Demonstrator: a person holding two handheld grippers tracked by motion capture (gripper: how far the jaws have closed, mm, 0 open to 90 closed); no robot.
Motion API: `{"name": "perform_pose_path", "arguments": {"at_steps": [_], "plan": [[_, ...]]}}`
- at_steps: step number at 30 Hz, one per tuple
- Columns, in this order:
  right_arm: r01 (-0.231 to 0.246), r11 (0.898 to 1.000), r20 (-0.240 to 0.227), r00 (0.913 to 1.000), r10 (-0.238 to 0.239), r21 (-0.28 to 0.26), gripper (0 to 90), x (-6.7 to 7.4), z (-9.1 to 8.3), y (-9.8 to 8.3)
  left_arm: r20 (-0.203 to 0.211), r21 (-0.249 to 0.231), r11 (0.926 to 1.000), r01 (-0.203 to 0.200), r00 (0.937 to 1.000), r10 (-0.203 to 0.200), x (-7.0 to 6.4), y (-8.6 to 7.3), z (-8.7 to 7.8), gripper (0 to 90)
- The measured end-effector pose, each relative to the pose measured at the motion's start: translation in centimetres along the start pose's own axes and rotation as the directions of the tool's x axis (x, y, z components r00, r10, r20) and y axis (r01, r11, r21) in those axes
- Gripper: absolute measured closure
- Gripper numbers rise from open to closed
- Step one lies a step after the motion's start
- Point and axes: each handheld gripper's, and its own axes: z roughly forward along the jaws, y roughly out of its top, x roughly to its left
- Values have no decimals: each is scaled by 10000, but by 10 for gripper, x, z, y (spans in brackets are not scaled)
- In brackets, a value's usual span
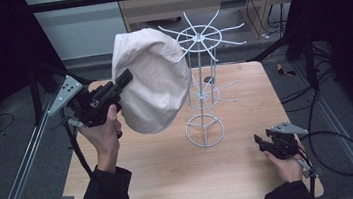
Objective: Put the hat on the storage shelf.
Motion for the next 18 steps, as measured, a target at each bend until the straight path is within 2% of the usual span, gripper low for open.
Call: {"name": "perform_pose_path", "arguments": {"at_steps": [9,13,18], "plan": [[6,10000,12,10000,-6,-19,481,0,0,0,-77,622,9979,-176,9998,181,7,-16,-1,877],[18,10000,19,10000,-18,2,481,0,0,0,-102,928,9949,-394,9991,406,8,-23,-1,876],[1,10000,13,10000,-1,-4,481,0,0,0,-192,1333,9899,-482,9985,512,9,-29,-1,875]]}}
